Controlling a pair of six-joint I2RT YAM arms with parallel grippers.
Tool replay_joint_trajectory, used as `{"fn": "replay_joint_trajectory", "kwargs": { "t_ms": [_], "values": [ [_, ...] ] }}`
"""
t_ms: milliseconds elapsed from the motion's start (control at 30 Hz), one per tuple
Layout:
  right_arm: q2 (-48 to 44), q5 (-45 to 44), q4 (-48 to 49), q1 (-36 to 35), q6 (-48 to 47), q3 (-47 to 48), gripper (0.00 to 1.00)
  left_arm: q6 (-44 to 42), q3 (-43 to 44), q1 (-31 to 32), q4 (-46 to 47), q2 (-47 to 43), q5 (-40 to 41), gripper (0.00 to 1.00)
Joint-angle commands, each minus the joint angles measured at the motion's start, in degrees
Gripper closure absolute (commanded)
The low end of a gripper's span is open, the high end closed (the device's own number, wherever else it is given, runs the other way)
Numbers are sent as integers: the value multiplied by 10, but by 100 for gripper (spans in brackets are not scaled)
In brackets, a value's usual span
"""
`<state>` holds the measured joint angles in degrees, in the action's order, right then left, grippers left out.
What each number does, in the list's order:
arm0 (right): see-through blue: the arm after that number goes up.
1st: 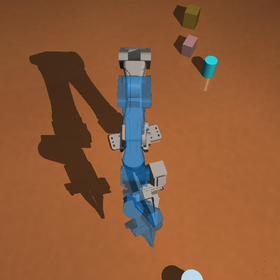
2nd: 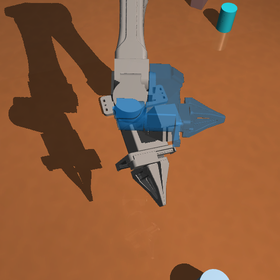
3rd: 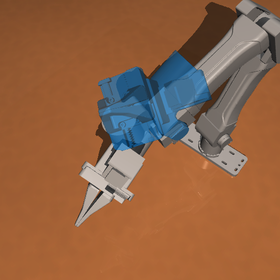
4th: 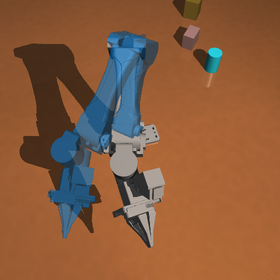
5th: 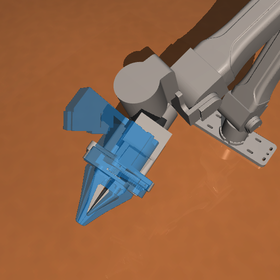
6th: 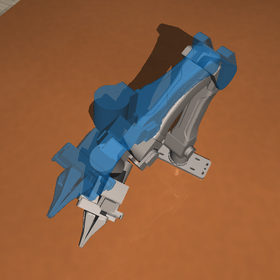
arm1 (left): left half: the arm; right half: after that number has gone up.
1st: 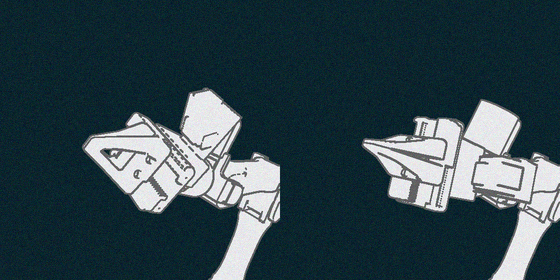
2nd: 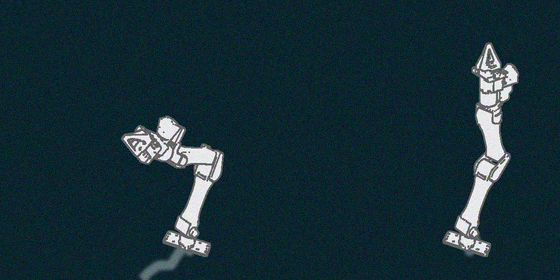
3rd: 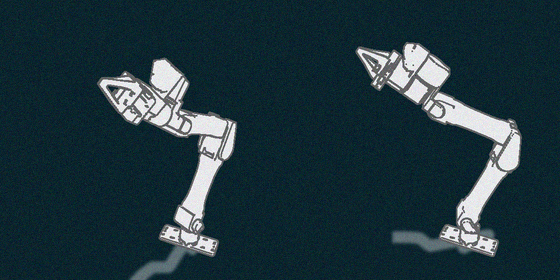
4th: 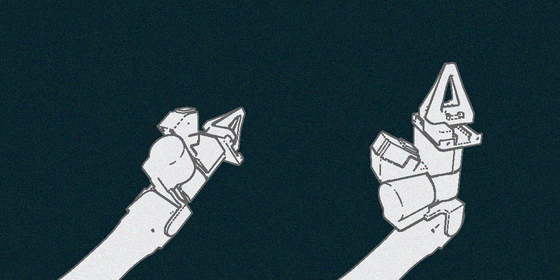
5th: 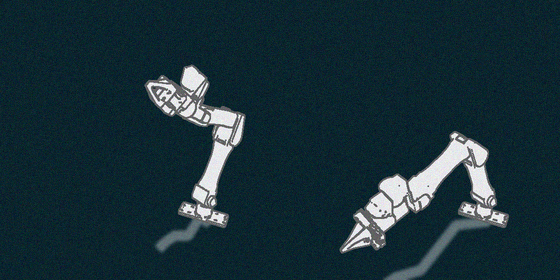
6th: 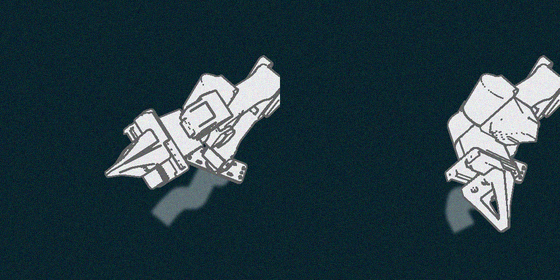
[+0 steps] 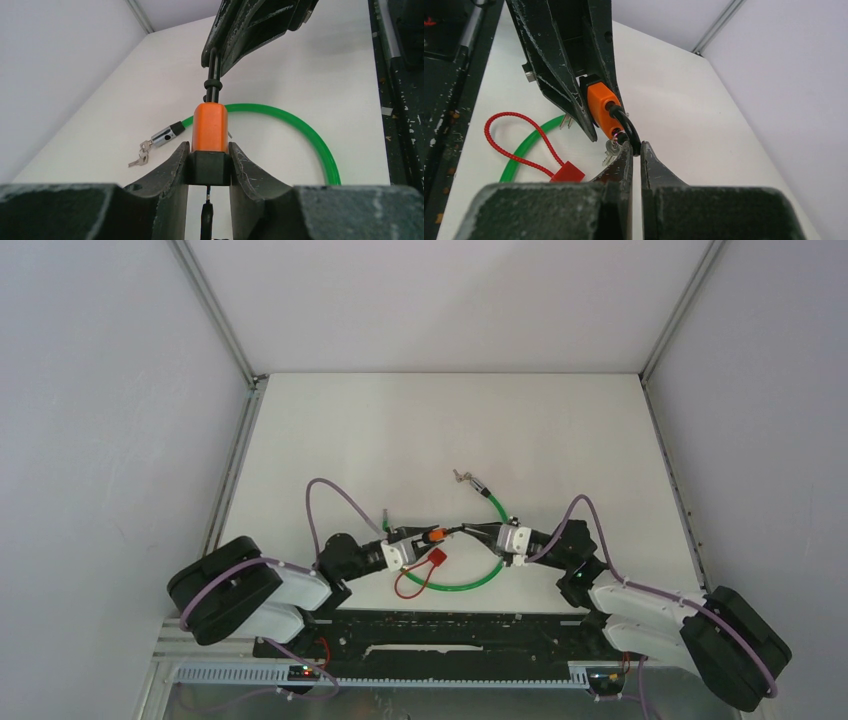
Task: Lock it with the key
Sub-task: Lock the lock.
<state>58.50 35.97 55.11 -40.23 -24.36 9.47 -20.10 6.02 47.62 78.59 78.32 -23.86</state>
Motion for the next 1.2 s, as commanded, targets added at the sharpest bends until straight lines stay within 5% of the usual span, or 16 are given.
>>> {"fn": "replay_joint_trajectory", "kwargs": {
  "t_ms": [0, 167, 333, 500, 733, 1167],
  "values": [
    [-6, -56, -40, -21, -57, 30, 100, -12, 8, -3, 11, -22, 22, 100],
    [-8, -46, -18, -11, -35, 22, 100, -10, 1, -3, 25, -27, 30, 100],
    [1, -29, 23, 2, -5, 14, 79, -7, -11, -3, 62, -30, 36, 100],
    [7, -37, 50, 5, 11, 6, 69, -2, -27, -2, 116, -24, 51, 100],
    [40, -43, 53, 13, 36, 18, 65, -3, -36, -2, 126, -37, 64, 100],
    [145, 77, -8, 13, 59, 94, 67, -7, -41, -2, 126, -47, 78, 100]
  ]
}}
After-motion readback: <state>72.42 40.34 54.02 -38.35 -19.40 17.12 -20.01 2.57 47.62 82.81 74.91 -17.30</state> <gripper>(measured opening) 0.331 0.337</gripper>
